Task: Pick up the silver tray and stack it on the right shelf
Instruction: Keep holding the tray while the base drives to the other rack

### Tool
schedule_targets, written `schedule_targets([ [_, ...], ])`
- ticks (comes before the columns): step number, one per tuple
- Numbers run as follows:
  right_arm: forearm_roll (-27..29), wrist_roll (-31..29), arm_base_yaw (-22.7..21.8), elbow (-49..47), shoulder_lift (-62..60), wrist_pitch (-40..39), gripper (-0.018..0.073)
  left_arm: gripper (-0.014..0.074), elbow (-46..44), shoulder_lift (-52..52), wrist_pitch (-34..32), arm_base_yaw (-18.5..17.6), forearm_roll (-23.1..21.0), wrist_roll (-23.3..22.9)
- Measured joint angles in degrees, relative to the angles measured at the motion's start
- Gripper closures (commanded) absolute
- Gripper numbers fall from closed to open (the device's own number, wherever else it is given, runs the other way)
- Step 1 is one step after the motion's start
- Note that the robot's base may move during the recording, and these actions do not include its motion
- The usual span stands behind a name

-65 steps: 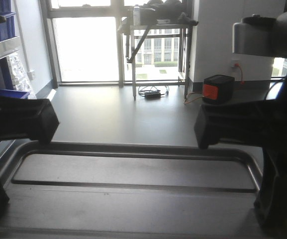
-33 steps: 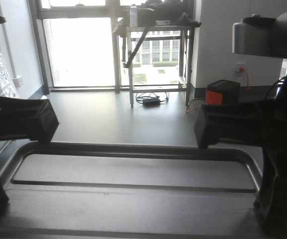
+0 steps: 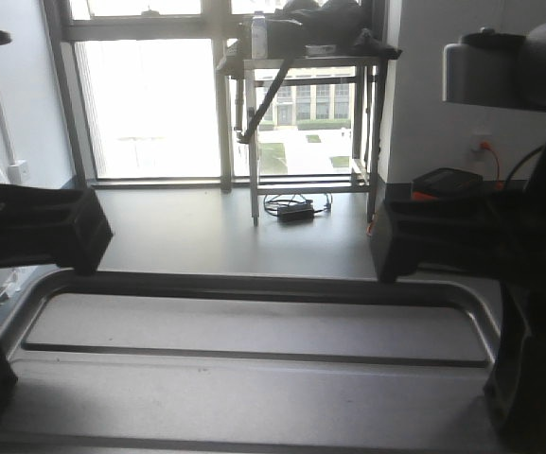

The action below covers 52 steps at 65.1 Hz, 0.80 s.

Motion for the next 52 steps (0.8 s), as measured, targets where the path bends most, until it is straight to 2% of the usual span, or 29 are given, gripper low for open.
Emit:
schedule_targets([
  [52, 0.11, 0.0, 0.05, 0.0, 0.0, 0.12, 0.05, 0.0697, 0.0, 0.0, 0.0, 0.0, 0.0, 0.0],
])
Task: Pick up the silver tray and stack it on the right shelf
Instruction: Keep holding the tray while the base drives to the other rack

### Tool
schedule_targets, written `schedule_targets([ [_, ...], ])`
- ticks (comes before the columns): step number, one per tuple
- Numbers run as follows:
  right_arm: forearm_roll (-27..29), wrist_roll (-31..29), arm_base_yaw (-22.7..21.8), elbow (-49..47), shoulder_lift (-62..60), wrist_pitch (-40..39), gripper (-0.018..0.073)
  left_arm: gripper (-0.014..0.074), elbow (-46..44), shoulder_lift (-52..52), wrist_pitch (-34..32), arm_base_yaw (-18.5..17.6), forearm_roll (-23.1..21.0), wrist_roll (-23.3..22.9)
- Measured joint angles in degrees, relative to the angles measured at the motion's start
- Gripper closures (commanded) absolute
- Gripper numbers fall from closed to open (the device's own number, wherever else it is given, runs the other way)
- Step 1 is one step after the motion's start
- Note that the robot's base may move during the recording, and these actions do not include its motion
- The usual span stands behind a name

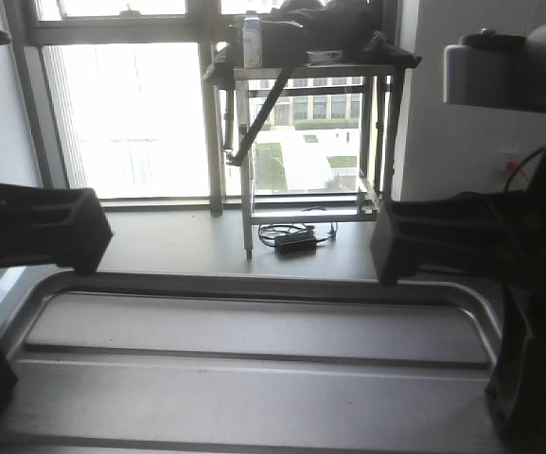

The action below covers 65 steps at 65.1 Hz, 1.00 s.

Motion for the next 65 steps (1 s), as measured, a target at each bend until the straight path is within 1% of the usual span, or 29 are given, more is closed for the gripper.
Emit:
schedule_targets([
  [65, 0.0, 0.12, 0.0, 0.0, 0.0, 0.0, 0.05, 0.0697, 0.0, 0.0, 0.0, 0.0, 0.0, 0.0],
])
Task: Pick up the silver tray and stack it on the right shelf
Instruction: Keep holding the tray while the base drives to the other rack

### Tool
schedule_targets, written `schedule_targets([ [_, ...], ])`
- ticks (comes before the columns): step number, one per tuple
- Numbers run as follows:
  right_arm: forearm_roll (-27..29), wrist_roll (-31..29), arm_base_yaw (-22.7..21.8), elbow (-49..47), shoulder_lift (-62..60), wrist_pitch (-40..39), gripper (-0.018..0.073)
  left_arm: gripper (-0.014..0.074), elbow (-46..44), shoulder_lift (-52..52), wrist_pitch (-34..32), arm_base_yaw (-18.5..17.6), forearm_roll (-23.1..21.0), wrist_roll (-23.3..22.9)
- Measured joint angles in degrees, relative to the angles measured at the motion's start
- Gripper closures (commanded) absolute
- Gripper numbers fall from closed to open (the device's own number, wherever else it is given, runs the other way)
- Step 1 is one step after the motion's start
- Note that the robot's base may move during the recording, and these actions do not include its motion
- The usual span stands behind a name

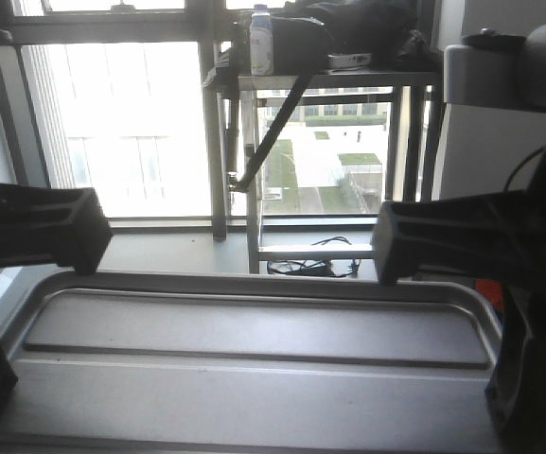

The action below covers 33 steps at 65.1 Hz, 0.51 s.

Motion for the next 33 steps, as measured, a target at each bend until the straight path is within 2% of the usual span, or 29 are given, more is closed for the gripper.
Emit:
schedule_targets([
  [33, 0.0, 0.0, 0.0, 0.0, 0.0, 0.1, 0.05, 0.0697, 0.0, 0.0, 0.0, 0.0, 0.0, 0.0],
])
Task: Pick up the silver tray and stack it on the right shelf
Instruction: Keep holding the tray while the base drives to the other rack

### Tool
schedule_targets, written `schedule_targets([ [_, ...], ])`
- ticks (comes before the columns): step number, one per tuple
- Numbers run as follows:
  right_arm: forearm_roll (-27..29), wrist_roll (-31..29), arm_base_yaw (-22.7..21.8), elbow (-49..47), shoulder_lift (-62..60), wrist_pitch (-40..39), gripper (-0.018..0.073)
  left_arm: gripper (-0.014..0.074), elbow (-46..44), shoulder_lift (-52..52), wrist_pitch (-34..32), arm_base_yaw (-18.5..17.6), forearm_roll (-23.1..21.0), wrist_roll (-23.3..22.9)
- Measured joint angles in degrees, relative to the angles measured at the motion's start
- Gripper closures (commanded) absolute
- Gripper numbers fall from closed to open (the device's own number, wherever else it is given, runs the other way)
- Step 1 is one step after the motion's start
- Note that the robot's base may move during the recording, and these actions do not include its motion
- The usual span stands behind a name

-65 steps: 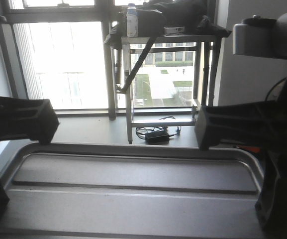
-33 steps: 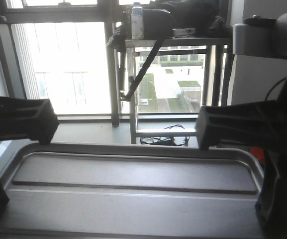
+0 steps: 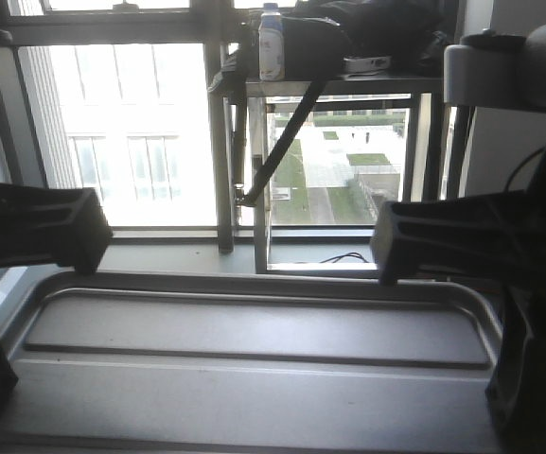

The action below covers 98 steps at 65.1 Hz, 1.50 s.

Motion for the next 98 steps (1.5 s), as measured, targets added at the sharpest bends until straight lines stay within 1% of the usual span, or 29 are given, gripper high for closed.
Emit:
schedule_targets([
  [98, 0.0, 0.0, 0.0, 0.0, 0.0, 0.1, 0.05, 0.0697, 0.0, 0.0, -0.1, 0.0, 0.0, 0.0],
])
